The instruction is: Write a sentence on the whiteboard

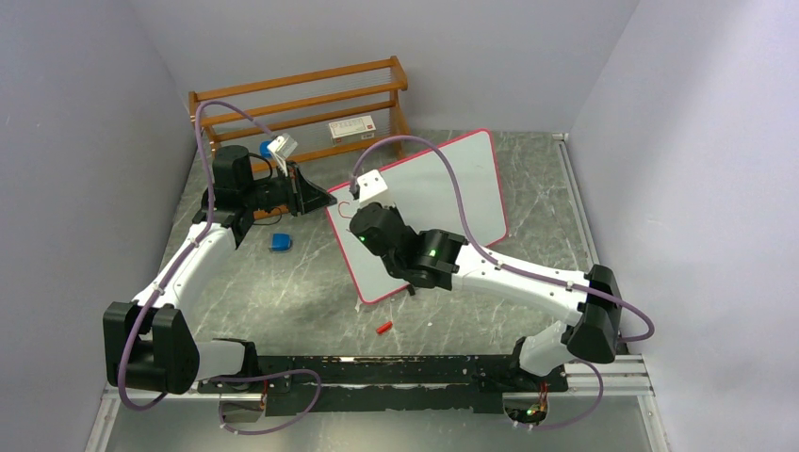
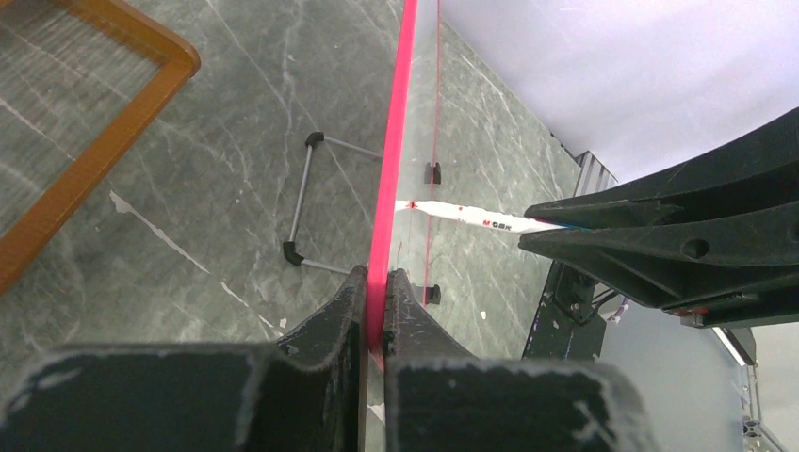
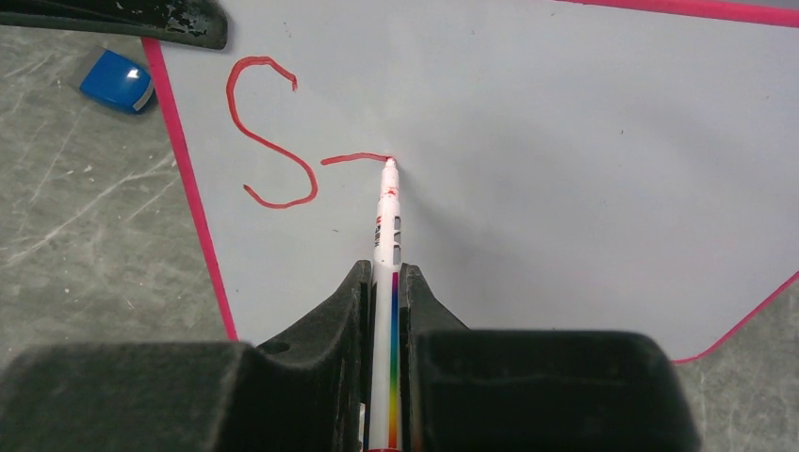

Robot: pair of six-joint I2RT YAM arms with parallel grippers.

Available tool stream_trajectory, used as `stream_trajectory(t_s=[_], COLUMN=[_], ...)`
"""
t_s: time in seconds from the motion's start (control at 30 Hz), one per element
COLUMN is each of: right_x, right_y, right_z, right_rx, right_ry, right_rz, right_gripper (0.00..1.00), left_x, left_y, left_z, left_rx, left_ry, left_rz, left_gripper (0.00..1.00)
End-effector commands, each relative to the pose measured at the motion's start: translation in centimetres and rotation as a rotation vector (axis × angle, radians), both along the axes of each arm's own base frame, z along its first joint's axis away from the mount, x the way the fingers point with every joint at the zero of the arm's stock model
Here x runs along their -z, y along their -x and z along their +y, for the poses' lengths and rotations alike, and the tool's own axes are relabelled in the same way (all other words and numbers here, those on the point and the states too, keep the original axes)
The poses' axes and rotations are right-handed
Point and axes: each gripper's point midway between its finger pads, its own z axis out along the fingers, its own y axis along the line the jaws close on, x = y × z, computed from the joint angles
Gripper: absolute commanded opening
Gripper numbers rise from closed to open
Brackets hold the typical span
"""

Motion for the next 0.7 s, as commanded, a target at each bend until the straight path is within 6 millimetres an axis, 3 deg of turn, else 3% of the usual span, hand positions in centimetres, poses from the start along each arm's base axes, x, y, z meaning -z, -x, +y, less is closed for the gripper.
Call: stream_trajectory(t_s=[0.0,0.3,0.67], right_x=[-0.5,-1.9,-2.5], right_y=[-0.2,0.5,-0.3], right_z=[-0.9,0.3,1.3], right_rx=[0.023,-0.049,-0.046], right_ry=[-0.02,-0.091,-0.095], right_rz=[-0.008,-0.002,-0.033], right_gripper=[0.0,0.0,0.0], left_x=[1.7,1.8,1.8], left_y=[0.6,0.6,0.6], left_z=[-0.6,-0.6,-0.6], left_rx=[0.034,0.033,0.034], left_ry=[-0.037,-0.036,-0.037], left_rz=[0.032,0.034,0.036], left_gripper=[0.05,0.05,0.05])
